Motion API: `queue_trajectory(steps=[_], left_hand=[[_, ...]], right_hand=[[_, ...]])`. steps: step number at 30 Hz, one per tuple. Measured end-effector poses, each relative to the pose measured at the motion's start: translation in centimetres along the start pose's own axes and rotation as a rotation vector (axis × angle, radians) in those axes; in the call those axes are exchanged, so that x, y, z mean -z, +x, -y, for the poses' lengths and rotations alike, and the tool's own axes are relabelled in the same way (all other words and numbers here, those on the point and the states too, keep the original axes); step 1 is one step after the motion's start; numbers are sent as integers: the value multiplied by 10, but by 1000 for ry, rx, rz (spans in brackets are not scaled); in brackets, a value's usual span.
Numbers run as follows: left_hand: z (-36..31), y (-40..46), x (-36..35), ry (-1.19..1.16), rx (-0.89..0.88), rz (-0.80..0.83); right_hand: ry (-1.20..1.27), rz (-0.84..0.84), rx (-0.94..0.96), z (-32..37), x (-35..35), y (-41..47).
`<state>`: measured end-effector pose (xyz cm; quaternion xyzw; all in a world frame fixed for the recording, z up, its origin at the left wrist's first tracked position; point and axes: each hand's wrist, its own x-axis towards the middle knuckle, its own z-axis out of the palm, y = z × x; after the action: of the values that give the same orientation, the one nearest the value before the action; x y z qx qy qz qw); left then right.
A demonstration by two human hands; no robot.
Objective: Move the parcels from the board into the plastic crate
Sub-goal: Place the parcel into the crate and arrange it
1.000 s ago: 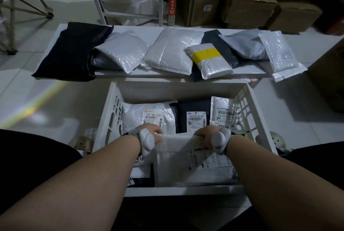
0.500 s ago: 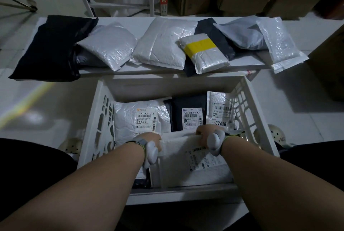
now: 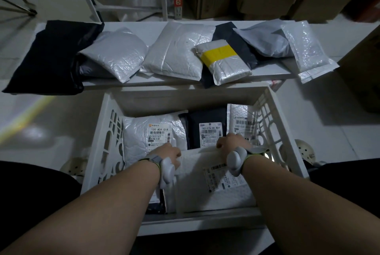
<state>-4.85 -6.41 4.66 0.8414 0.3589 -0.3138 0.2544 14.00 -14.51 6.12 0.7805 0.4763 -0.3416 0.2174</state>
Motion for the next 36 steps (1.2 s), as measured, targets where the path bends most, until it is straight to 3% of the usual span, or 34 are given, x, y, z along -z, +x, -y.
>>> queue_trajectory(steps=[4, 9, 13, 18, 24, 32, 36], left_hand=[[-2, -2, -2, 29, -2, 42], [-3, -8, 0, -35, 1, -25], [-3, -12, 17, -230, 5, -154], [-4, -15, 37, -624, 96, -468], [-5, -19, 74, -867, 29, -587], [11, -32, 145, -828, 4, -705], [16, -31, 170, -771, 24, -729]], right_hand=[[-64, 97, -9, 7, 7, -4], [-5, -29, 5, 4, 2, -9], [108, -132, 17, 5, 6, -15], [429, -329, -19, 7, 18, -29], [642, -489, -5, 4, 53, -45], [705, -614, 37, 21, 116, -53], [630, -565, 27, 36, 147, -49]])
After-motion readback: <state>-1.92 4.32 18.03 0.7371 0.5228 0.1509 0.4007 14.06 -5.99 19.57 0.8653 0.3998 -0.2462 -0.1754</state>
